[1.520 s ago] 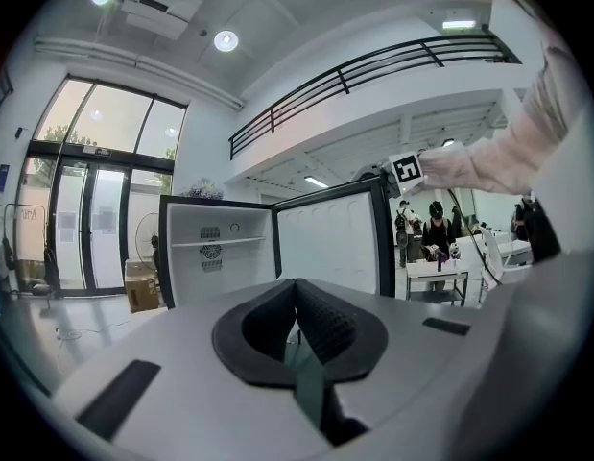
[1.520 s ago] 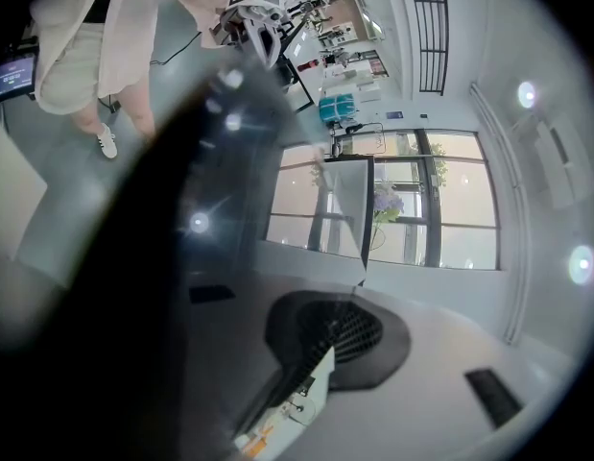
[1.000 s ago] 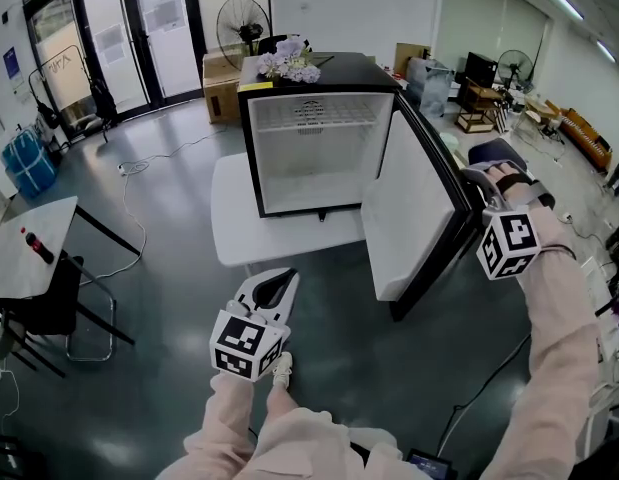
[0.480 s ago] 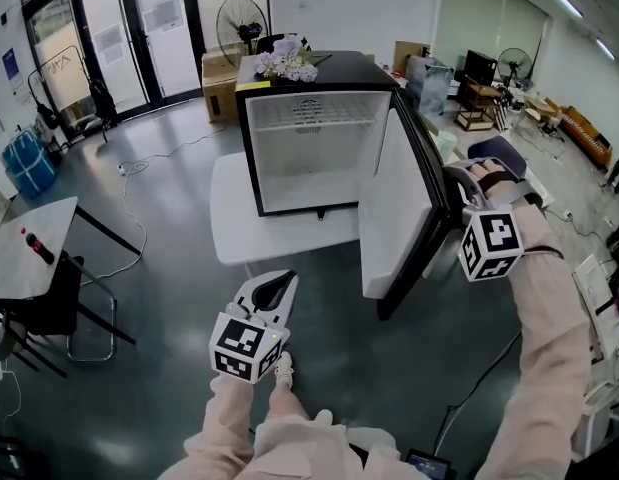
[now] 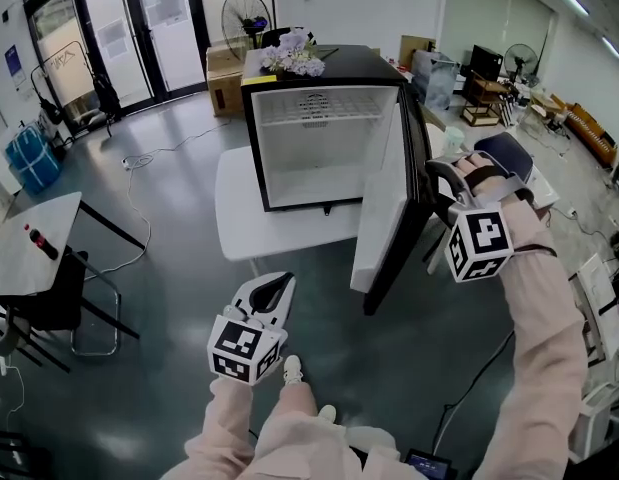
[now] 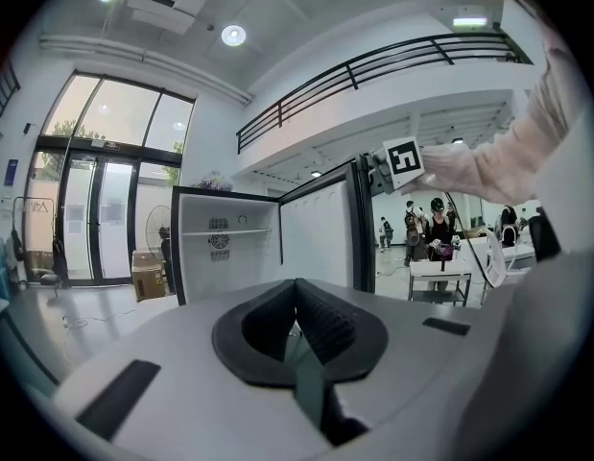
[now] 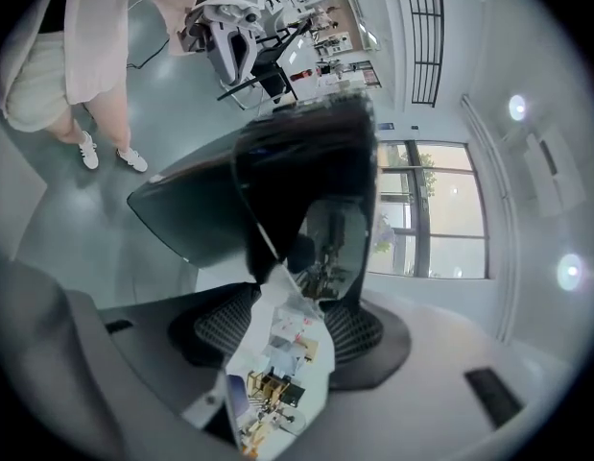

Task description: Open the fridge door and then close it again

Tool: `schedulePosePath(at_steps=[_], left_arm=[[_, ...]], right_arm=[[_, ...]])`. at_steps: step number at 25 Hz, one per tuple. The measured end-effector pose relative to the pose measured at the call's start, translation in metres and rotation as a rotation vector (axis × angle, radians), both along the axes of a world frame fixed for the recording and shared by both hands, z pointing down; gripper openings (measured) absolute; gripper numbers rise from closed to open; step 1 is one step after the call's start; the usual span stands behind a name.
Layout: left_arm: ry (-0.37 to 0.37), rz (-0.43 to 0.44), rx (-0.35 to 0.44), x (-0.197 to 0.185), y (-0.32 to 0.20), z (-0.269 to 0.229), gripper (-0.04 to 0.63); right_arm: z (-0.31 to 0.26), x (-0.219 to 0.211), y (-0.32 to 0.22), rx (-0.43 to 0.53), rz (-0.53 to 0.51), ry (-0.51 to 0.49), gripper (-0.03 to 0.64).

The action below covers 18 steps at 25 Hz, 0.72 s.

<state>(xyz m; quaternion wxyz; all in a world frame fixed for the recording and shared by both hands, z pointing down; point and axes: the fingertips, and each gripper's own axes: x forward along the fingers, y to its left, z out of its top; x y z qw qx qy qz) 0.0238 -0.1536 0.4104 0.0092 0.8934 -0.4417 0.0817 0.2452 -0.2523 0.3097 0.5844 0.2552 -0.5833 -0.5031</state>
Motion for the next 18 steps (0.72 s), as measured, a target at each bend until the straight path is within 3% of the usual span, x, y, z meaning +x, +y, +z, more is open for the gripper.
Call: schedulePosePath(at_steps=[3, 11, 18], left_arm=[[0.003, -0.009, -0.003, -0.006, -0.001, 0.001, 0.011], [0.015, -0.073, -0.013, -0.038, -0.006, 0.005, 0.011], [0.020, -0.147, -0.023, -0.071, -0.013, 0.006, 0.011]], right_arm=[[0.003, -0.020, -0.003, 0.009, -0.046, 0.018, 0.265], [-0.001, -0.087, -0.026, -0.019, -0.134, -0.056, 0.253], [-0.003, -0.124, -0.051, -0.025, -0.163, -0.048, 0.247]])
